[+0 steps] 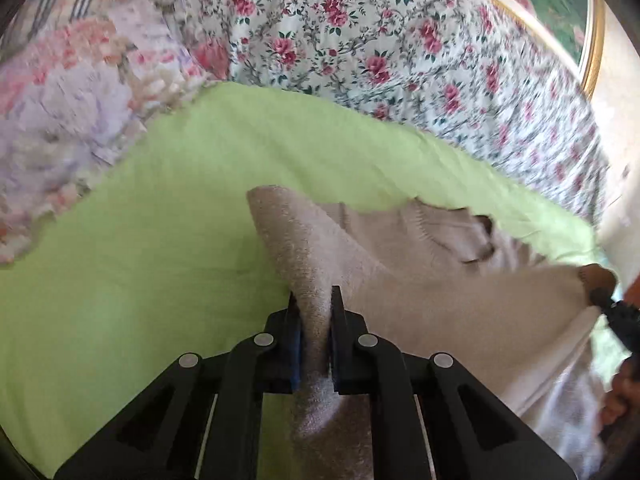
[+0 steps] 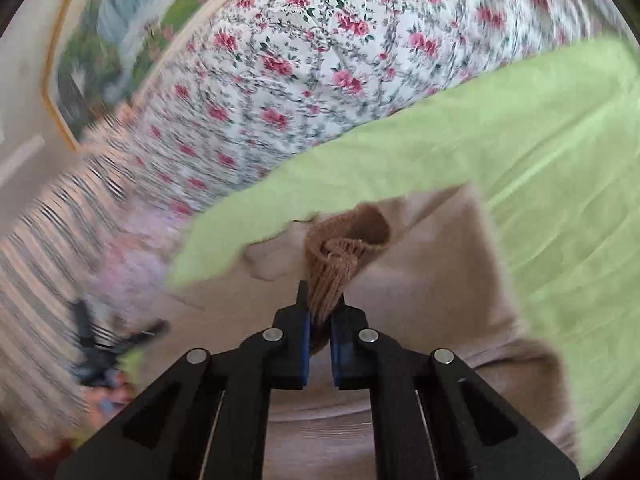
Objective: Fold small clothes
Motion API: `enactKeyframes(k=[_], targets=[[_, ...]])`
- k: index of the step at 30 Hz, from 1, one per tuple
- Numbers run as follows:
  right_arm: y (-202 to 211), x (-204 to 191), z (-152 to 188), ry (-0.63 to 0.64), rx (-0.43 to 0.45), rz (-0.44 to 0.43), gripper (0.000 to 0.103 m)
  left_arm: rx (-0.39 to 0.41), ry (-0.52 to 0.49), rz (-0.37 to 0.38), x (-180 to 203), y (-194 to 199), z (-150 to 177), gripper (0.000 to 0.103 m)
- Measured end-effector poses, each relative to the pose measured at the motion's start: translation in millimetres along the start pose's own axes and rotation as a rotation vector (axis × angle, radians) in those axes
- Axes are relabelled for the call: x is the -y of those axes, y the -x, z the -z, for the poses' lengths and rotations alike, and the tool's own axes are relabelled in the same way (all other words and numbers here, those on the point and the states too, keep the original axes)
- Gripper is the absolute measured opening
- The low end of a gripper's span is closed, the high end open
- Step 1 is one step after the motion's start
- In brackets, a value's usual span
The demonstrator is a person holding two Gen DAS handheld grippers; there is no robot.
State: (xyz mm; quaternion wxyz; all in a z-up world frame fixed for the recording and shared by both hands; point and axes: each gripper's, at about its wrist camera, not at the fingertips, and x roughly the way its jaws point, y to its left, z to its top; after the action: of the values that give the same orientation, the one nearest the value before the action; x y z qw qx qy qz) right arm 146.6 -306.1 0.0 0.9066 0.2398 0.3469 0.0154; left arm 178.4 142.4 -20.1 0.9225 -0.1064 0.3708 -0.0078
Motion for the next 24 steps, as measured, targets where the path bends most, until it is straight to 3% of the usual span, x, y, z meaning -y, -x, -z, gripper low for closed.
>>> enactKeyframes(k=[4, 9, 10, 13, 15, 16, 18, 19, 21, 22, 24], targets=[[-38.2, 21.5, 15.9, -0.02, -0.179, 0.105, 0.009, -0.071, -0.018, -0.031, 1.7, -17.1, 0.5, 0.009], [-31.9, 26.0, 18.5, -0.022, -0.175, 0.162, 0.013, -0.146, -0.08, -0.086, 5.4, -27.8, 1.6, 0.016], [-25.3, 27.6, 17.1, -0.033, -0.162, 0.201, 0.019, -0.172, -0.086, -0.108, 3.6, -29.0, 2.6, 0.017], [0.4, 21.4, 13.3, -0.041, -0.082, 0.265, 0.02, -0.185, -0.065, -0.092, -2.3, -11.1, 6.6, 0.019], [11.2, 11.2, 12.7, -0.013, -0.043, 0.172, 0.02, -0.172, -0.057, -0.063, -1.0, 12.1, 12.5, 0.019], [9.8, 3.8, 13.5, 0.006, -0.05, 0.086, 0.023, -0.168, -0.059, -0.055, 1.5, 19.0, 15.4, 0.019], [-5.2, -4.4, 16.9, 0.034, -0.119, 0.036, 0.038, -0.187, -0.098, -0.075, 9.9, 25.9, 26.3, 0.023], [-17.1, -4.2, 20.3, 0.045, -0.172, 0.078, 0.042, -0.194, -0.121, -0.106, 12.4, 25.4, 31.3, 0.023], [-32.9, 6.2, 26.9, 0.036, -0.243, 0.169, 0.04, -0.223, -0.149, -0.142, 12.2, 21.8, 40.1, 0.026], [-27.4, 12.8, 27.7, 0.001, -0.232, 0.147, 0.039, -0.236, -0.137, -0.139, 8.4, 22.3, 43.5, 0.028], [-7.5, 13.2, 26.1, -0.013, -0.196, 0.193, 0.042, -0.229, -0.11, -0.129, 2.1, 31.4, 46.0, 0.03]])
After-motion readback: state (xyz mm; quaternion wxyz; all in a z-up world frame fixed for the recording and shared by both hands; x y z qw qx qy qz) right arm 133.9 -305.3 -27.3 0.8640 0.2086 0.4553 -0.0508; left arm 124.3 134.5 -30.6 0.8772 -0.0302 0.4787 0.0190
